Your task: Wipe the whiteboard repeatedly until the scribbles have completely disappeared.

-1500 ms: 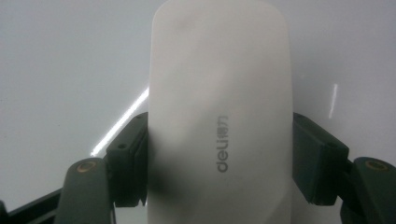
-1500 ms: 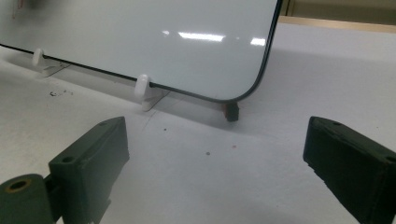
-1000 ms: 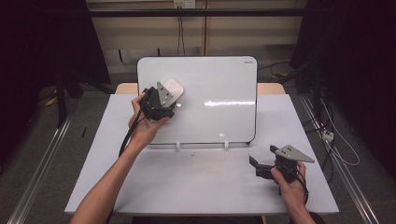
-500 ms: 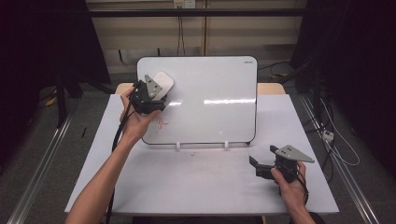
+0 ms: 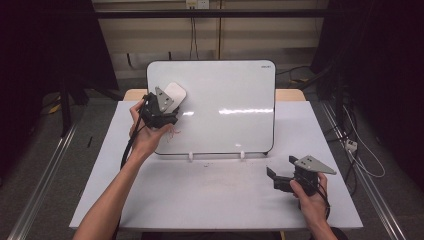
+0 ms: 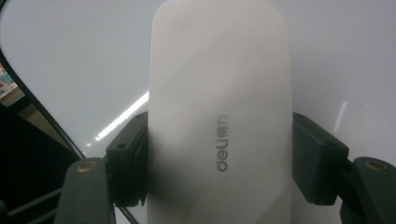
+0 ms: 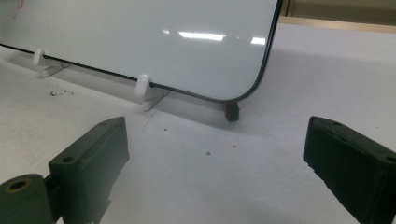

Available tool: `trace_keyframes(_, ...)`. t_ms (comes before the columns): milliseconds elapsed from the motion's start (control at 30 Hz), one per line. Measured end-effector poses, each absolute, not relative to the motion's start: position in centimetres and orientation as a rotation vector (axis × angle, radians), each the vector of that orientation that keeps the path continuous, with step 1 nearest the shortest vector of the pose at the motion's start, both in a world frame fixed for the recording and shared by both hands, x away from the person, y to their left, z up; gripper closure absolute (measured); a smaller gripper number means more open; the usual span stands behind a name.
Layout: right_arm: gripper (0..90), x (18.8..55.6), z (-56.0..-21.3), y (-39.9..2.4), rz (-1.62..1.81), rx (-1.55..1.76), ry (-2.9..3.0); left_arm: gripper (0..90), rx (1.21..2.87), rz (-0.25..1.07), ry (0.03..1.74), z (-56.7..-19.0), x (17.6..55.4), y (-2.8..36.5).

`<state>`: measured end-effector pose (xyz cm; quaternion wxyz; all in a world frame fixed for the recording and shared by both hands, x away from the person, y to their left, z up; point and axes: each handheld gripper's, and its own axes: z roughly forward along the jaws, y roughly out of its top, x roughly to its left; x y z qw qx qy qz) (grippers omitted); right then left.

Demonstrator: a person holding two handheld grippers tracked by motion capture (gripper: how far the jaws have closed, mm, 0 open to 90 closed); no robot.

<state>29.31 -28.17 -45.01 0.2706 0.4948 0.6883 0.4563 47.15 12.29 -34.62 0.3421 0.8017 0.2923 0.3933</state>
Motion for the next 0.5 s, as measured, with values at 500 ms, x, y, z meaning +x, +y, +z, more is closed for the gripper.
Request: trace_keyframes(500,6.9,29.3,-45.0,-28.1,1.232,1.328,1.857,31.1,2.176,1.040,0.640,-37.7,44.2,8.5)
